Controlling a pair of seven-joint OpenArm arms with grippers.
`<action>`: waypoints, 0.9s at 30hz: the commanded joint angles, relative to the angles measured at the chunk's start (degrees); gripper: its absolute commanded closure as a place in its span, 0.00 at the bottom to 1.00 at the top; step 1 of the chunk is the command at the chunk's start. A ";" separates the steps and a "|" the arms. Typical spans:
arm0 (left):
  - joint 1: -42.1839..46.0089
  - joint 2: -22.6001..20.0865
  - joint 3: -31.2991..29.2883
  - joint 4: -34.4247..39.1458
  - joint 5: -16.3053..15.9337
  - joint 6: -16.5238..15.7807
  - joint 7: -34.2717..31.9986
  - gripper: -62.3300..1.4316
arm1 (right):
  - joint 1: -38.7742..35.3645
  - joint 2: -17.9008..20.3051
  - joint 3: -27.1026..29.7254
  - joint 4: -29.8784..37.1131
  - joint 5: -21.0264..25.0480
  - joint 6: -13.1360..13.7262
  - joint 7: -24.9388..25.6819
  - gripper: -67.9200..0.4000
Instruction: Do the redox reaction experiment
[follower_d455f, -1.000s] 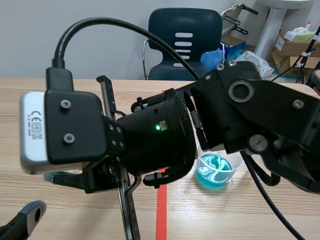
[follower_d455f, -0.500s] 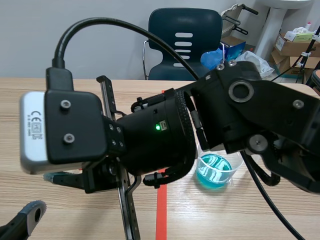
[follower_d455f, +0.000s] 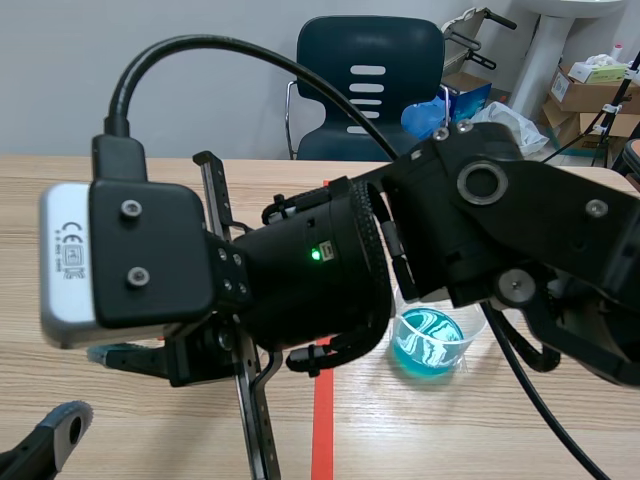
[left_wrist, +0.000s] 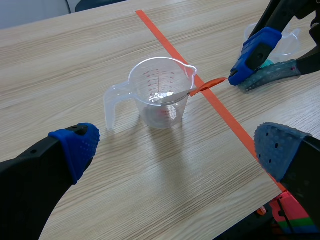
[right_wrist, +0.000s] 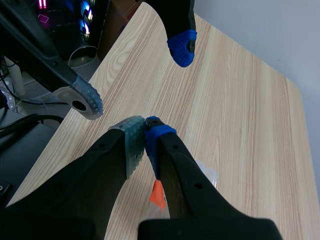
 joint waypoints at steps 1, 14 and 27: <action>-0.17 0.33 -0.22 1.05 -0.13 -0.07 -0.94 0.00 | 1.31 -0.02 0.35 0.02 0.42 0.35 0.33 0.98; -0.17 0.33 -0.22 1.05 -0.13 -0.04 -0.94 0.00 | 1.64 0.85 0.48 3.41 0.68 0.35 0.33 0.98; -0.17 0.31 -0.22 1.05 -0.13 -0.04 -0.94 0.00 | 1.62 2.56 0.57 6.34 0.66 0.35 0.33 0.98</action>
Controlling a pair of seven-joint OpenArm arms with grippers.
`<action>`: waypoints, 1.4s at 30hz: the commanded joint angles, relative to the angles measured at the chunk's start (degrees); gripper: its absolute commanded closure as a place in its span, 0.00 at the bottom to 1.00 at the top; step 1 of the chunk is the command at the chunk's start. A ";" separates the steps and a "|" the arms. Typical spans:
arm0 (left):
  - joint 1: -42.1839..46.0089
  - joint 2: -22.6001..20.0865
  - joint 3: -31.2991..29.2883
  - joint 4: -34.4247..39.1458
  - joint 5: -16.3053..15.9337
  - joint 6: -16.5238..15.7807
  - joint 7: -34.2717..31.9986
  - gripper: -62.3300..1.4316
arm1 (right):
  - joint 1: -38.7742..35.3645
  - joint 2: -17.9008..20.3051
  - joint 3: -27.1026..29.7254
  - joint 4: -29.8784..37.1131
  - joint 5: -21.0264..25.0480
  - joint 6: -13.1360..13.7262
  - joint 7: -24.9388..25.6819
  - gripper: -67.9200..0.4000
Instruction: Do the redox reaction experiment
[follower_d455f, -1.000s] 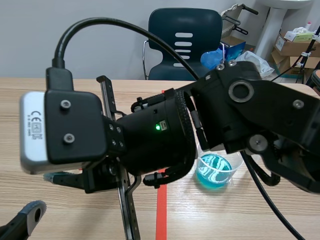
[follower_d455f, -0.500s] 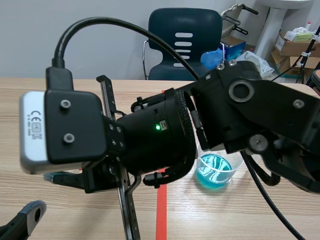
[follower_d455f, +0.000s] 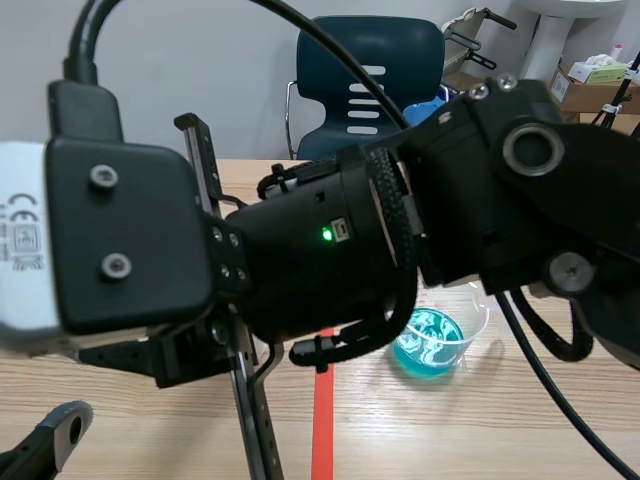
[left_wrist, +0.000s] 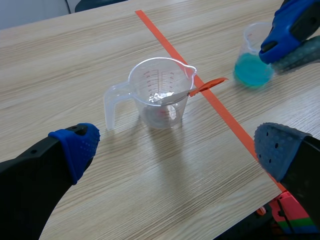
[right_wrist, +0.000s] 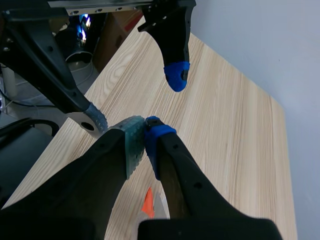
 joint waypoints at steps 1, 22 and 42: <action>-0.17 0.31 -0.22 1.05 -0.13 -0.04 -0.96 0.00 | 0.96 0.33 0.55 0.26 0.46 0.35 0.42 0.98; -0.17 0.31 -0.22 1.05 -0.13 -0.04 -0.96 0.00 | 3.56 5.57 1.92 0.26 6.05 0.35 -9.33 0.98; -0.17 0.31 -0.22 1.05 -0.13 -0.04 -0.96 0.00 | 3.67 10.36 3.17 0.26 10.97 0.35 -16.76 0.97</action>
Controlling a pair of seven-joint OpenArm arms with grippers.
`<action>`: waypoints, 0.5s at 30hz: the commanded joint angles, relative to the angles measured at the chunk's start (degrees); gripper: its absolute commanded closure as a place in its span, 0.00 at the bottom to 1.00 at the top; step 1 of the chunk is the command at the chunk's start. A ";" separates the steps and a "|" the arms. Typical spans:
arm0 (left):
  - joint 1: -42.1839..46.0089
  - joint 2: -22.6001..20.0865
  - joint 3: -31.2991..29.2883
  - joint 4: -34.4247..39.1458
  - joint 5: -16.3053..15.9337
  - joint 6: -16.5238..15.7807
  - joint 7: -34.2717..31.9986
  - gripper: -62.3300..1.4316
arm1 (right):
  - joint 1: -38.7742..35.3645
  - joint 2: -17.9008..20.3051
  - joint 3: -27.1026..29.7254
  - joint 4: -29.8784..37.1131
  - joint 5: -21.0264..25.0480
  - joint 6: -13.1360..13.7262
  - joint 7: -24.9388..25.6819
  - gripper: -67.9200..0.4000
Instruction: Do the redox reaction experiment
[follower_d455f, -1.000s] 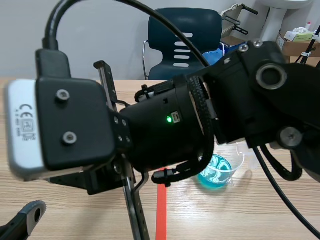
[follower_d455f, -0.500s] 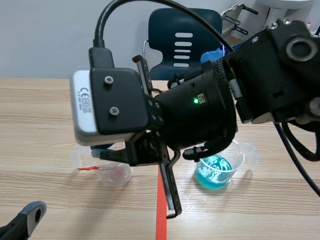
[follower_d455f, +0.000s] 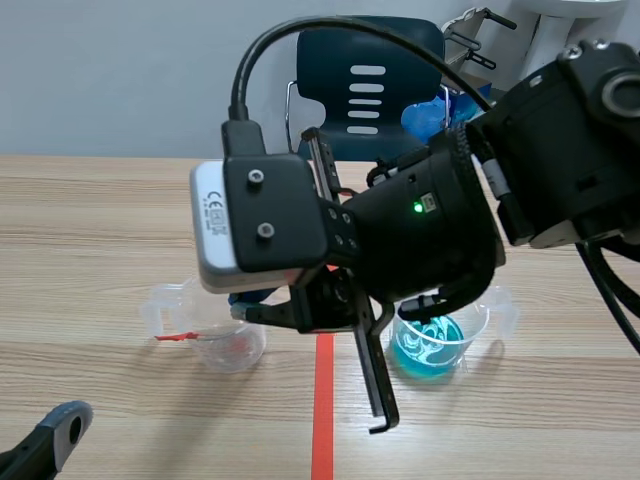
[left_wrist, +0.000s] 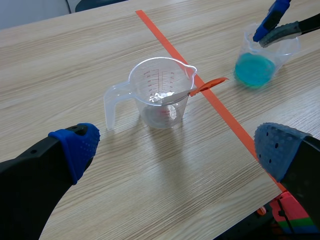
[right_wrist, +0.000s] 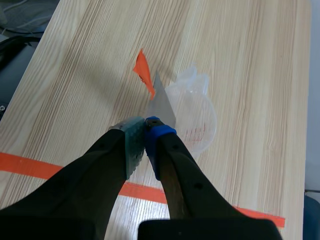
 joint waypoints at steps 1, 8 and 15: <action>-0.17 0.31 -0.22 1.05 -0.13 -0.04 -0.94 0.00 | 0.85 0.83 0.26 0.28 0.57 0.35 0.09 0.95; -0.17 0.31 -0.22 1.05 -0.13 -0.04 -0.94 0.00 | 0.85 2.40 0.26 0.28 1.81 0.35 -0.79 0.68; -0.17 0.31 -0.22 1.05 -0.13 -0.04 -0.94 0.00 | 0.85 3.91 0.26 0.28 3.06 0.35 -0.76 0.34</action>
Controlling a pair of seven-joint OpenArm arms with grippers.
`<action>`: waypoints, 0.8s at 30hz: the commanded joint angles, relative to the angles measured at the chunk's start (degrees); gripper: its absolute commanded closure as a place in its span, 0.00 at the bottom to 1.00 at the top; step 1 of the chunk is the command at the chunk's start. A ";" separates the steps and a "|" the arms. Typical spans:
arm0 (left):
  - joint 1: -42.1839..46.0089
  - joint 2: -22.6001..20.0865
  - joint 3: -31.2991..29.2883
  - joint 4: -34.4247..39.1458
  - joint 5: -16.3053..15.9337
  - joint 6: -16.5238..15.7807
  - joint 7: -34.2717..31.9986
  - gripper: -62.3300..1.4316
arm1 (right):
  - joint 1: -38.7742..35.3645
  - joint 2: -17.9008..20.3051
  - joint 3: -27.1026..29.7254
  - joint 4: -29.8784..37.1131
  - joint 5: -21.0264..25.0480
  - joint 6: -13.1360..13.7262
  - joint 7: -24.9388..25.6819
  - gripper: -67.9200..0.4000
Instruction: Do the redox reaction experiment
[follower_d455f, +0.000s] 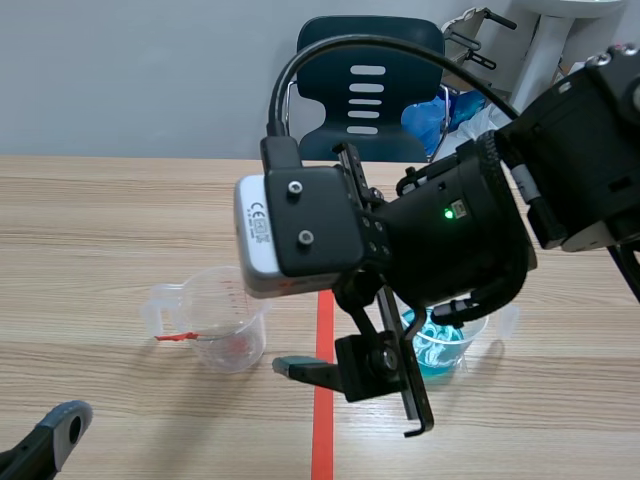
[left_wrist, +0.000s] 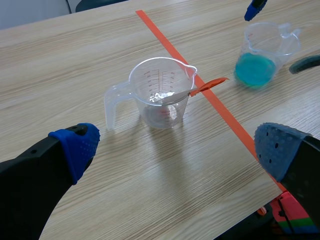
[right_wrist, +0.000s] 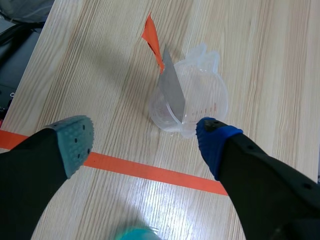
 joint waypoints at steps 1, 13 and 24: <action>-0.15 0.31 -0.22 1.05 -0.13 -0.04 -0.96 0.00 | 0.85 0.63 0.24 0.28 0.35 0.37 0.20 0.30; -0.15 0.31 -0.22 1.05 -0.13 -0.04 -0.96 0.00 | 0.85 -0.70 -0.02 0.28 -6.88 0.37 0.00 0.15; -0.15 0.31 -0.22 1.05 -0.13 -0.04 -0.96 0.00 | 0.85 -4.17 -3.08 0.28 -15.39 0.37 0.63 0.11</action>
